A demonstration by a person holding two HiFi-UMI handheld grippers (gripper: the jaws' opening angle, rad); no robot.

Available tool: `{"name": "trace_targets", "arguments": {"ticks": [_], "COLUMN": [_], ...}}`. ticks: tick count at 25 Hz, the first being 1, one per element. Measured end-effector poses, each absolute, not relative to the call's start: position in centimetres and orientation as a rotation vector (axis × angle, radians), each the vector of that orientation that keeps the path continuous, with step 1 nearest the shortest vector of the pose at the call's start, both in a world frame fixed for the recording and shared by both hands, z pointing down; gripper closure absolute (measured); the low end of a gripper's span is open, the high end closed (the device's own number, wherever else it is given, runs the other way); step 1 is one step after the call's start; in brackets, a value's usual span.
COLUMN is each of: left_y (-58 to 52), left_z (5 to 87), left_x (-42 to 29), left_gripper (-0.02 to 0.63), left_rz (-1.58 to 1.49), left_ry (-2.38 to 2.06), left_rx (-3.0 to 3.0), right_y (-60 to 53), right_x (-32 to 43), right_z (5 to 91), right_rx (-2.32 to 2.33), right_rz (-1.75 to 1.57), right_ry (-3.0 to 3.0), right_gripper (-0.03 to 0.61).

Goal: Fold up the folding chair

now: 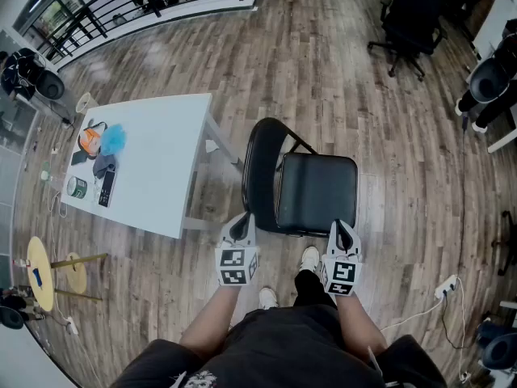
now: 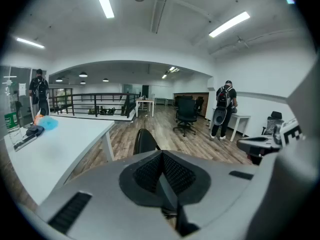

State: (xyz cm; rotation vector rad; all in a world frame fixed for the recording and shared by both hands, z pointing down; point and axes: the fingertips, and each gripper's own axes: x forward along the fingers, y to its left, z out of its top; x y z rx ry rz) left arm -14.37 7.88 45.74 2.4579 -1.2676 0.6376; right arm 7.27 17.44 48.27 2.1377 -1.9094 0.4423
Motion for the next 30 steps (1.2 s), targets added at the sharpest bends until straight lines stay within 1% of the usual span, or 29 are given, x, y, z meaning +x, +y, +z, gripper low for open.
{"name": "trace_targets", "arguments": {"ticks": [5,12,13,16,17,18,19,20,23,27,30], "left_y": [2.0,-1.5,-2.0,-3.2,-3.5,-3.8,-4.1,-4.3,-4.9,-5.8,-6.2], "left_z": [48.3,52.2,52.8,54.5,55.0,55.6,56.1,56.8,58.8,61.2,62.1], "left_x": [-11.7,-11.5,-11.4,-11.1,-11.0,-10.9,-10.7,-10.6,-10.7,-10.3,-9.4], "left_gripper": [0.609,0.607,0.597,0.504,0.462,0.44,0.429,0.412,0.383,0.377,0.377], "left_rz": [0.669,0.813,0.827,0.864,0.882,0.902,0.922,0.937,0.965,1.015,1.057], "left_ry": [-1.392,-1.454,-1.462,-1.46,-1.451,-1.442,-1.435,-1.429,-1.415,-1.387,-1.371], "left_rx": [2.367,2.264,2.25,2.213,2.204,2.195,2.184,2.171,2.121,2.094,2.095], "right_y": [13.1,11.1,10.9,10.4,10.4,10.3,10.4,10.5,11.3,12.4,13.8], "right_x": [14.5,18.7,19.3,20.6,21.0,21.5,22.0,22.7,24.7,27.0,28.2], "right_z": [52.3,59.9,61.1,64.9,66.4,68.0,69.7,71.5,76.6,83.5,88.4], "right_rx": [2.1,1.928,1.909,1.856,1.839,1.821,1.805,1.791,1.759,1.685,1.614], "right_rz": [0.466,0.571,0.596,0.69,0.738,0.793,0.85,0.901,1.03,1.204,1.35], "right_ry": [-1.888,-1.912,-1.916,-1.918,-1.915,-1.91,-1.898,-1.879,-1.801,-1.718,-1.662], "right_gripper": [0.565,0.565,0.563,0.562,0.535,0.462,0.413,0.393,0.357,0.311,0.292]}}
